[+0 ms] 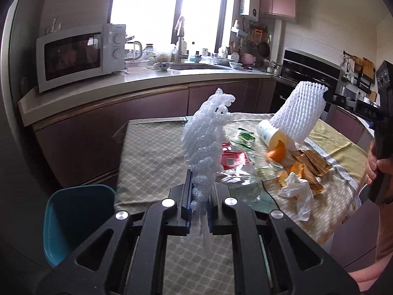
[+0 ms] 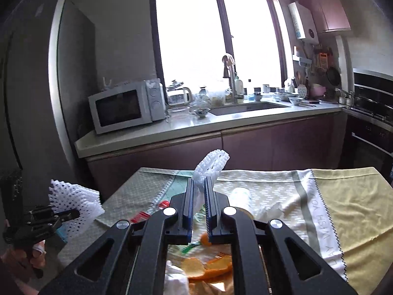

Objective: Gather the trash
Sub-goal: 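Carry both foam nets over the blue bin and open both grippers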

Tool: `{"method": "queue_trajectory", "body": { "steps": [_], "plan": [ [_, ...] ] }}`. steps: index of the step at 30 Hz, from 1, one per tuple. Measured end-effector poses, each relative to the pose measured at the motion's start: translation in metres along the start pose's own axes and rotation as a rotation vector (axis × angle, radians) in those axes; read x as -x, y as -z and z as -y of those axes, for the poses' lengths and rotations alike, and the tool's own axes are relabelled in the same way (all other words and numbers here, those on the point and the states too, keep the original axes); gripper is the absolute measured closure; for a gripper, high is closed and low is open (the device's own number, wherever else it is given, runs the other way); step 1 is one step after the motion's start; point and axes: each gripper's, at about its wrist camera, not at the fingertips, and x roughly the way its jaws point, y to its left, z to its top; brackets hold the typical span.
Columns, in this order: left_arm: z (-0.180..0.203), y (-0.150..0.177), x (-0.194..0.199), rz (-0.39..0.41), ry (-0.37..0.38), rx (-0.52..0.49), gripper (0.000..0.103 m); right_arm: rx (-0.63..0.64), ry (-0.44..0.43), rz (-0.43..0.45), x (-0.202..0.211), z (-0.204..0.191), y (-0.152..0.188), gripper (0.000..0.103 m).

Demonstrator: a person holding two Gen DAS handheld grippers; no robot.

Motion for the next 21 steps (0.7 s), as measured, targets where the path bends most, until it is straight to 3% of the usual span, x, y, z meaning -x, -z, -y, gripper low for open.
{"method": "queue_trajectory", "body": {
  "steps": [6,12,16,21],
  "plan": [
    [-0.060,0.005,0.025,0.010,-0.165,0.044,0.093,-0.023,-0.288,-0.046,-0.033,-0.062,0.000,0.096],
    [-0.119,0.023,0.034,-0.044,-0.314,0.067,0.093,-0.026,-0.495,-0.176,-0.102,-0.137,0.015,0.095],
    [-0.154,0.041,0.026,-0.107,-0.363,0.100,0.092,-0.011,-0.535,-0.264,-0.149,-0.183,0.029,0.095],
    [-0.185,0.063,0.000,-0.189,-0.362,0.129,0.091,0.041,-0.536,-0.362,-0.188,-0.231,0.046,0.095]
  ]
}}
